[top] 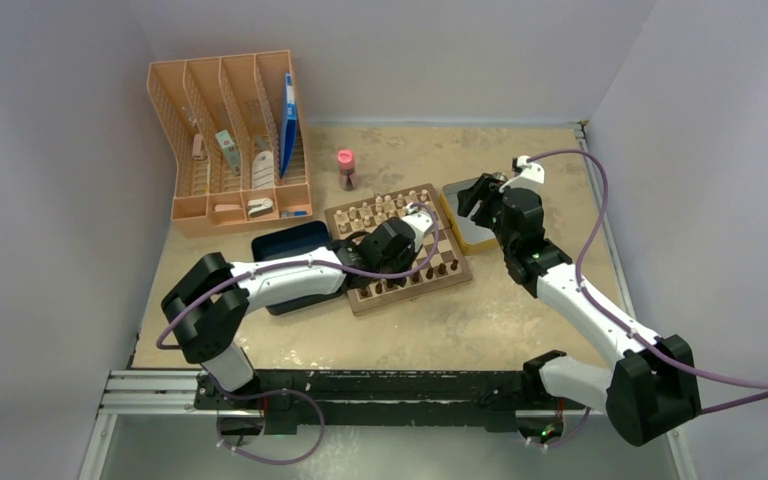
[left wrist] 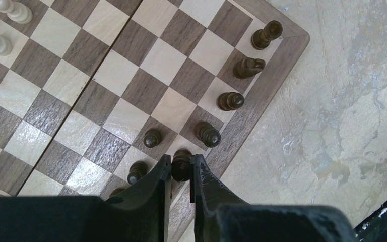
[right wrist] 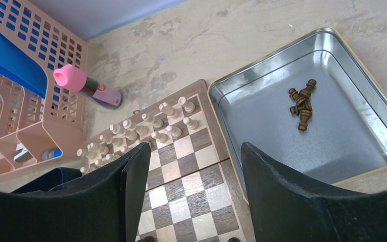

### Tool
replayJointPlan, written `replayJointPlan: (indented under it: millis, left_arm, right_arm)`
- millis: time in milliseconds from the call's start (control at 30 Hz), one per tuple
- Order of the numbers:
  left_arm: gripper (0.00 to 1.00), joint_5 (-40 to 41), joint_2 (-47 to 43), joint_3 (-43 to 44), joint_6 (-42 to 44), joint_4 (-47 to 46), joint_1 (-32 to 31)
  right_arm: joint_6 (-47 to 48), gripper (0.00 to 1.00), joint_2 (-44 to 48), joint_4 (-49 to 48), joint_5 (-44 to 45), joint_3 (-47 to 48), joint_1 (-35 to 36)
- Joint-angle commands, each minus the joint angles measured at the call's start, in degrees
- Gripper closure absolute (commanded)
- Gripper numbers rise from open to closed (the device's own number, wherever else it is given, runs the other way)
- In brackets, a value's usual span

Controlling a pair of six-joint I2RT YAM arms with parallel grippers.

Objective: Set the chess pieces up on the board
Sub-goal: Place the chess piece on the chessboard.

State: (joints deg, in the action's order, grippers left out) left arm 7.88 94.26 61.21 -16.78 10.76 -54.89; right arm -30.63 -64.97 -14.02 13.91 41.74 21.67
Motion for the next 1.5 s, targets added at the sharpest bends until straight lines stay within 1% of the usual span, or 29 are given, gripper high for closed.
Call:
replayJointPlan:
  millis: [0,133,433,633,867,1067,1133,1233,1267,1333,1400,1467]
  left_arm:
    - [0.86,0.04,0.13,-0.30,1.13,-2.76,-0.30]
    - [0.85,0.10,0.35,-0.30,1.38,-2.69,-0.46]
    - [0.75,0.72,0.31,-0.32,1.49,-2.44,-0.57]
    - [0.72,0.52,0.48,0.33,1.39,-2.01,-0.64]
    - [0.70,-0.40,-0.01,1.99,1.01,-0.13,-0.65]
    - [0.64,0.27,-1.04,5.25,-1.42,3.97,-0.65]
    - [0.61,0.42,-1.94,6.31,-2.43,4.76,-0.52]
    - [0.55,-0.96,-3.26,7.92,-3.35,5.60,-0.20]
    - [0.52,-1.44,-3.66,8.53,-3.66,6.07,-0.02]
    - [0.49,-3.18,-4.53,9.58,-4.31,7.14,1.00]
    - [0.47,-6.95,-5.64,9.97,-5.36,7.72,3.51]
    - [0.42,-14.10,-7.40,9.27,-6.87,7.43,8.36]
  right_arm:
    - [0.75,0.31,0.15,-2.85,-0.38,0.02,-0.22]
    - [0.75,0.31,0.11,-2.85,-0.38,0.07,-0.10]
    - [0.83,0.31,-0.10,-3.29,-1.11,0.00,-0.22]
    - [0.84,0.31,-0.32,-3.48,-1.43,-0.06,-0.17]
    - [0.89,0.31,-0.90,-3.81,-1.69,-0.08,-0.15]
    - [0.84,0.31,-1.51,-4.19,-1.54,0.18,-0.17]
    - [0.69,0.31,-1.90,-4.36,-1.36,0.42,-0.16]
    - [0.41,0.31,-3.07,-3.75,-1.60,1.15,-0.21]
    - [0.51,0.31,-3.67,-3.01,-2.08,1.63,-0.19]
    - [0.60,0.31,-5.19,-1.73,-1.54,2.73,-0.22]
    - [0.52,0.32,-6.45,-0.97,-0.36,3.72,-0.20]
    - [0.41,0.33,-7.70,-0.34,1.97,4.72,-0.17]
